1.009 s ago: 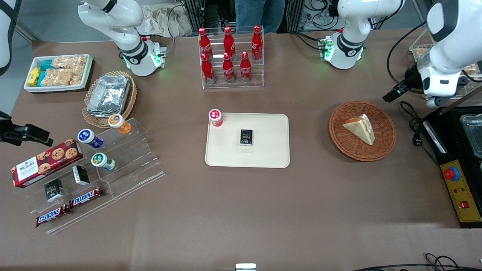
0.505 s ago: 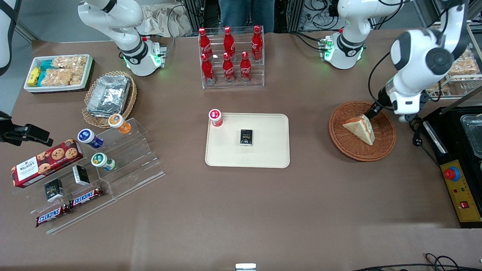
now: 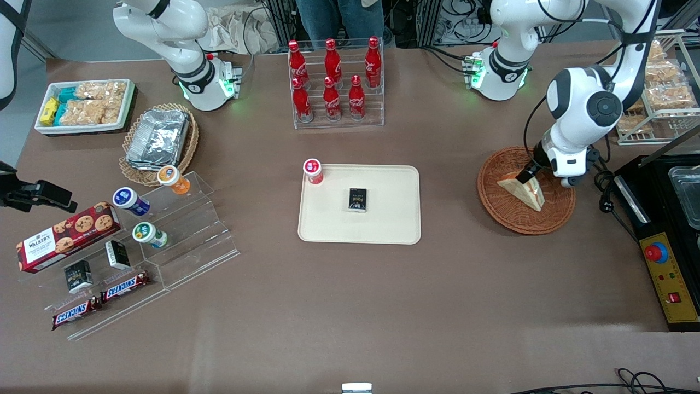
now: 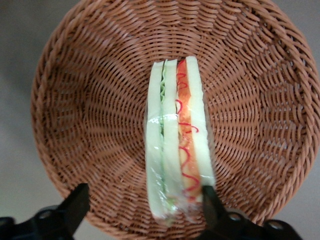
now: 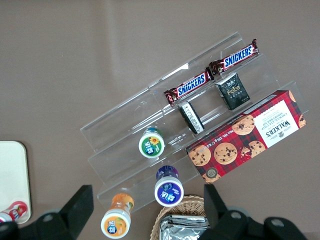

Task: Place sandwich from basket to tray
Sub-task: 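Lower the open left gripper around the sandwich, then close the left gripper on the sandwich's wrapped edge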

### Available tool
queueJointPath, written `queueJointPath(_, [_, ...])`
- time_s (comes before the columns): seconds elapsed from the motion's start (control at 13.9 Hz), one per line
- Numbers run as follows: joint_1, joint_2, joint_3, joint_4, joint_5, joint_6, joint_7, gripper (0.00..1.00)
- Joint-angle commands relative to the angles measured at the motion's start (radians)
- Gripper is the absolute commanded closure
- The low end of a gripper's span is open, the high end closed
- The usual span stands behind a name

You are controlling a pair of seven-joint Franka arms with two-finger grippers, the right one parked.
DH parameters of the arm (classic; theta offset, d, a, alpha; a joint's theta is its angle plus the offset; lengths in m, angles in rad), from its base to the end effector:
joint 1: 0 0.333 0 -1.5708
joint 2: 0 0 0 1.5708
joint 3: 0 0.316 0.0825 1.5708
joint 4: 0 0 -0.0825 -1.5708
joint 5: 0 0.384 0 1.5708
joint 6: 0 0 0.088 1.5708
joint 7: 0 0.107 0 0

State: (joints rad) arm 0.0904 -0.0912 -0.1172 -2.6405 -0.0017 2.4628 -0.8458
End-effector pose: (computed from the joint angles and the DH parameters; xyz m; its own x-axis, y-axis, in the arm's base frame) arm 0.4145 -0.0102 0.2682 0.6791 0.7323 -0.0504 0.7289 -0.6808 -0.0716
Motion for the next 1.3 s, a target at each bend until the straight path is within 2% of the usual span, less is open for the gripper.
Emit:
queueJointPath(0.0, [0.003, 0.086, -0.007, -0.004, 0.023, 0.096, -0.048, 0.0])
queueJointPath(0.65, [0.003, 0.104, -0.006, 0.002, 0.025, 0.104, -0.042, 0.0])
queueJointPath(1.01, [0.002, -0.013, -0.009, 0.037, 0.034, -0.085, -0.03, 0.0])
queueJointPath(1.23, [0.003, 0.002, -0.007, 0.037, 0.052, -0.074, -0.03, 0.08])
